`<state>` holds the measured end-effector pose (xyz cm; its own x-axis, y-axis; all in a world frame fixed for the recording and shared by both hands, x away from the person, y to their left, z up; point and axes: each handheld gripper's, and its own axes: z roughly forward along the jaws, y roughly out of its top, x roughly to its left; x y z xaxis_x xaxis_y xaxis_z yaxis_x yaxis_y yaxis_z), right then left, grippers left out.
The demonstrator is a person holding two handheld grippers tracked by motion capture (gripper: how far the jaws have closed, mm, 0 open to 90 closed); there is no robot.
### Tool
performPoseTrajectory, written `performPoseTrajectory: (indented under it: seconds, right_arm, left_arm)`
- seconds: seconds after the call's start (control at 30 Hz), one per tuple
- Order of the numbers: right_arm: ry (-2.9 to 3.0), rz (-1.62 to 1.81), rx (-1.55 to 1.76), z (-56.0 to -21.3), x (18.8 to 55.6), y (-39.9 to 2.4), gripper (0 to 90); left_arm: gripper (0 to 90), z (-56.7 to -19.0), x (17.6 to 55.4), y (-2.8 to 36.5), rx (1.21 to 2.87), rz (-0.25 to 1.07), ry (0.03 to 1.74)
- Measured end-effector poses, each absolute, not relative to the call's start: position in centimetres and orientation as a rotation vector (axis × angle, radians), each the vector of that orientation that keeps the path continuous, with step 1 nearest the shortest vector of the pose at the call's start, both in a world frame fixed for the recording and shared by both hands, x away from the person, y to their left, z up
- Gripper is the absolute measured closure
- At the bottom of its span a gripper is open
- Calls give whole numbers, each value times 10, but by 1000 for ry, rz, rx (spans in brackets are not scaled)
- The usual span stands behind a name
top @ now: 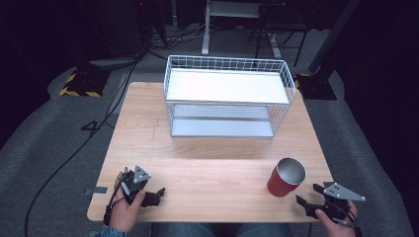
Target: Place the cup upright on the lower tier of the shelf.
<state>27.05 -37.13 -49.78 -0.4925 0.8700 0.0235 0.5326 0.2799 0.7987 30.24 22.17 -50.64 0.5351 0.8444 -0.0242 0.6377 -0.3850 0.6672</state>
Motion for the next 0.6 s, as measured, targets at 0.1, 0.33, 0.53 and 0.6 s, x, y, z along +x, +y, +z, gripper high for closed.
performPoseTrajectory:
  seconds: [0.1,0.33,0.53,0.6]
  right_arm:
    - [2129,1103,1273,-496,263,-365,159]
    - [2077,1131,1304,-492,255,-354,160]
    - [2021,1138,1336,-496,253,-343,160]
    - [2019,1142,1320,-498,254,-337,159]
  left_arm:
    - [0,-506,302,222,2147,427,1195]
    - [0,-506,302,222,2147,427,1194]
    - [0,-506,303,222,2147,425,1194]
    - [0,-506,303,222,2145,424,1195]
